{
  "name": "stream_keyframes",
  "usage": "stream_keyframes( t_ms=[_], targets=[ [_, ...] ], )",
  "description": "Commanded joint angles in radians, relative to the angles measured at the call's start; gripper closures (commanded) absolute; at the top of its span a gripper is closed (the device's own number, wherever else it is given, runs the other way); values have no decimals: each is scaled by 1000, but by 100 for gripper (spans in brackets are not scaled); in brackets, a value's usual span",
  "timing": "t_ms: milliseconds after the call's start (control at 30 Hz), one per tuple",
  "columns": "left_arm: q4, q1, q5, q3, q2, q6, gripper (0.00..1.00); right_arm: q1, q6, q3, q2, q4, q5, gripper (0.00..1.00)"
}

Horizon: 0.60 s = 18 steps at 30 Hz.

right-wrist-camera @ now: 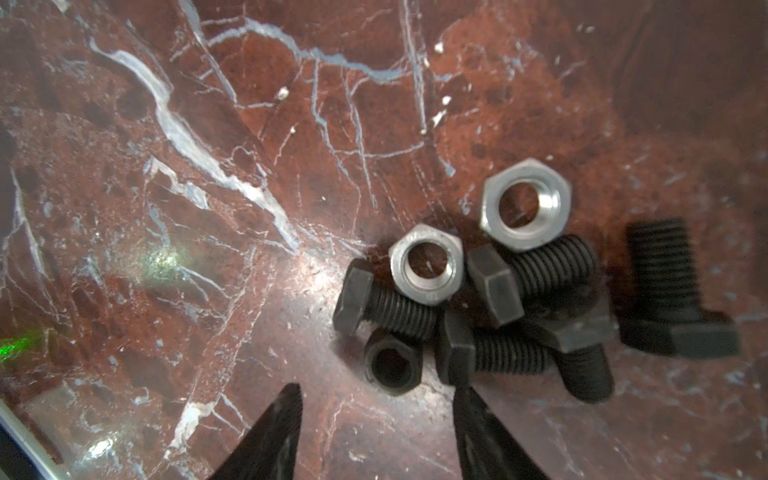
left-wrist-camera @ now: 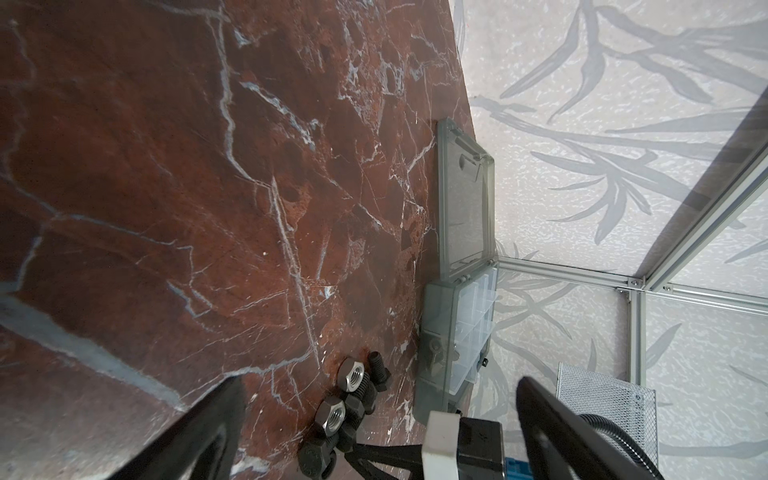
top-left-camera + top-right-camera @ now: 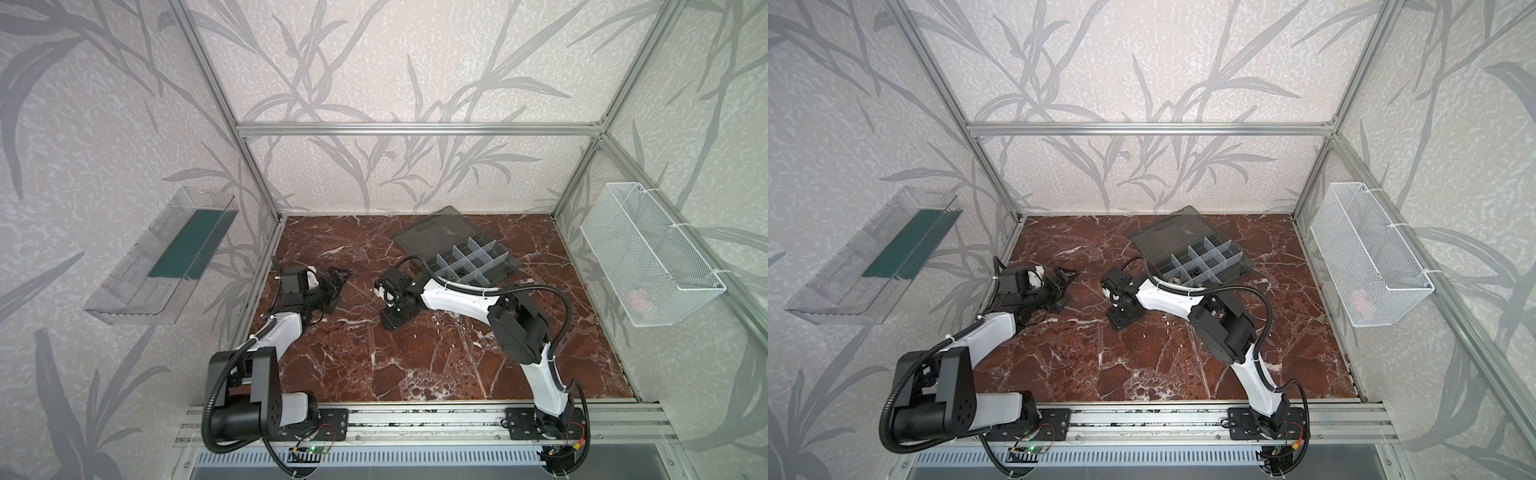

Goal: Sort the screws and nuts into containers
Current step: 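Lower the right gripper and grasp a fourth black hex nut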

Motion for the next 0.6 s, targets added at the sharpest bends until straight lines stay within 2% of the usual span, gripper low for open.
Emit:
stream_keyframes(
  t_ms=[0,433,567],
  targets=[
    [-7,6,9,-7,5,5,1,10,8,28,27,-18,-11,42],
    [0,19,19,-9,3,1,0,13,-1,48,70,-24,3,45],
    [-1,20,21,-8,3,2,1,18,-12,64,90,-43,9,49]
  ],
)
